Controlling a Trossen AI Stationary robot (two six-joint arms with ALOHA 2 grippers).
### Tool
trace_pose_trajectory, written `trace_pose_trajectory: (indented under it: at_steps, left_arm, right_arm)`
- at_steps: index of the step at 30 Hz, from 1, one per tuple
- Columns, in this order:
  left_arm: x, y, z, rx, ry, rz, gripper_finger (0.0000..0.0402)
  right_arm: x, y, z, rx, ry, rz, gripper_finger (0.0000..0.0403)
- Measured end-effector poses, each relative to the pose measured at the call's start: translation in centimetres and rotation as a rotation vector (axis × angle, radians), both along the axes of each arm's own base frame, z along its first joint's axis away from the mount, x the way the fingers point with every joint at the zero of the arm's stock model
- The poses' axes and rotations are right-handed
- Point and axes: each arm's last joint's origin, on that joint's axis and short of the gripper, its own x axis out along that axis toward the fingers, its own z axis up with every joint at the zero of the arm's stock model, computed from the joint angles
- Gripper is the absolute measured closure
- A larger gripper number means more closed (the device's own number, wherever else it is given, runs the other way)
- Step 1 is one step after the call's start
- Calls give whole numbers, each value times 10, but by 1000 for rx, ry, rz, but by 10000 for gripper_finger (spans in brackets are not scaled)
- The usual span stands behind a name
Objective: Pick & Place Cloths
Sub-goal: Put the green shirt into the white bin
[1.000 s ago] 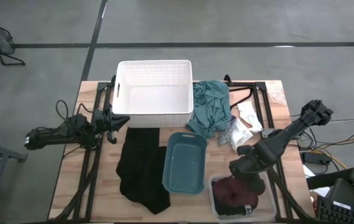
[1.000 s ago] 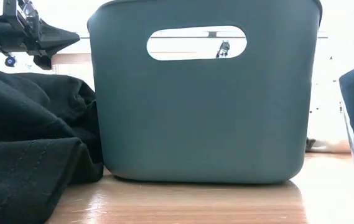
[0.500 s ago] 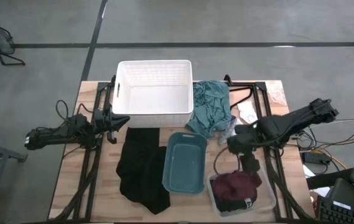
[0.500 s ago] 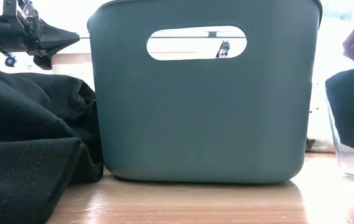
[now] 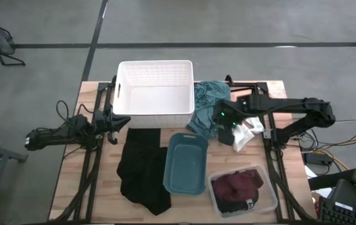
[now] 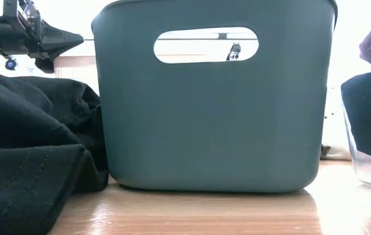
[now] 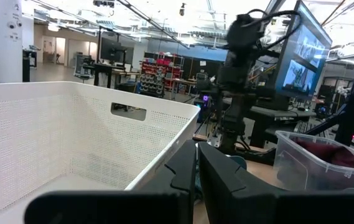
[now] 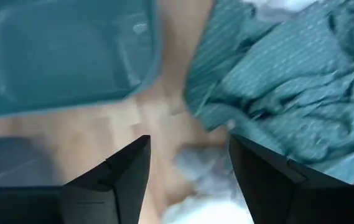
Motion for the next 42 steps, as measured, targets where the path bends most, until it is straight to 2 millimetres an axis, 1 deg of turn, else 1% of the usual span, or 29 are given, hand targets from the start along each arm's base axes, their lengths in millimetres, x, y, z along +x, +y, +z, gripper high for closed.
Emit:
trace_pose_trajectory:
  at_steps: [5, 11, 13, 16, 18, 21, 23, 27, 31, 34, 37, 39, 42]
  left_arm:
    - [0, 0, 0, 0, 0, 0, 378]
    - [0, 0, 0, 0, 0, 0, 378]
    - [0, 0, 0, 0, 0, 0, 378]
    - [0, 0, 0, 0, 0, 0, 378]
    - [0, 0, 0, 0, 0, 0, 378]
    - [0, 0, 0, 0, 0, 0, 378]
    - [0, 0, 0, 0, 0, 0, 378]
    - [0, 0, 0, 0, 0, 0, 378]
    - [0, 0, 0, 0, 0, 0, 378]
    - [0, 0, 0, 15, 2, 9, 378]
    - [0, 0, 1, 3, -7, 11, 378]
    - [0, 0, 1, -9, -10, 11, 378]
    - [0, 0, 1, -10, -10, 11, 378]
  right_arm:
    - [15, -33, -18, -41, 25, -24, 197]
    - [22, -75, -44, 2, 110, -175, 193]
    - [23, -83, -50, 15, 133, -210, 190]
    - [24, -87, -56, 20, 153, -221, 190]
    - [24, -87, -55, 21, 149, -218, 200]
    - [20, -85, -47, 20, 121, -227, 239]
    - [14, -83, -38, 13, 89, -236, 279]
    - [1, -78, -14, -17, -11, -239, 375]
    - [-8, -80, 4, -41, -145, -286, 390]
    - [-14, -85, 8, -41, -183, -344, 394]
    - [-19, -92, 7, 5, -184, -439, 394]
    - [-24, -101, 3, 97, -176, -521, 395]
    - [-30, -116, -9, 220, -136, -623, 394]
